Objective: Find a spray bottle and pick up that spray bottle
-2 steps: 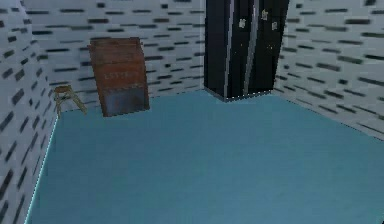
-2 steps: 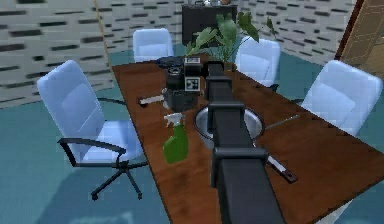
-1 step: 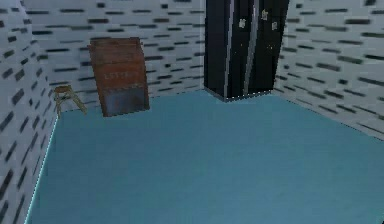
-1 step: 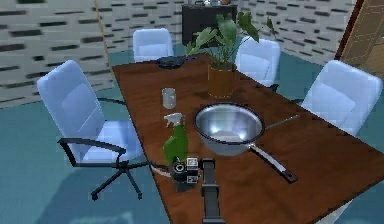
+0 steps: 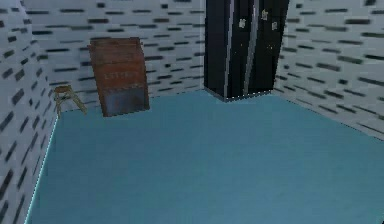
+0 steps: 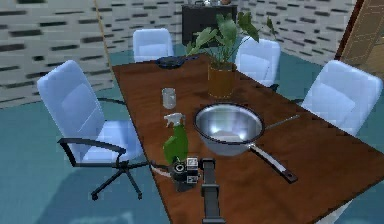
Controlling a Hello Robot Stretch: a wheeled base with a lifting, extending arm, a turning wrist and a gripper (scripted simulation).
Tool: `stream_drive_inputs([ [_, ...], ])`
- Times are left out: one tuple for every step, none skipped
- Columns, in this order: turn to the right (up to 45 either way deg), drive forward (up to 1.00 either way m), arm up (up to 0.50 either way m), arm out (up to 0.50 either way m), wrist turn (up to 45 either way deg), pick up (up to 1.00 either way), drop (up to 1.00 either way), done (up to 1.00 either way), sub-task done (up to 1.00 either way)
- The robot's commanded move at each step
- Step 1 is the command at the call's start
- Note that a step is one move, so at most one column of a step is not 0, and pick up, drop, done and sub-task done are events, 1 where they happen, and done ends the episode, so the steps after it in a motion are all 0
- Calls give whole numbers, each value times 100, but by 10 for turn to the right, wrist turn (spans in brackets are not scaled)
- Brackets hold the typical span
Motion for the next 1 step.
stream_drive_inputs([
  [0,0,10,0,0,0,0,0,0],
])
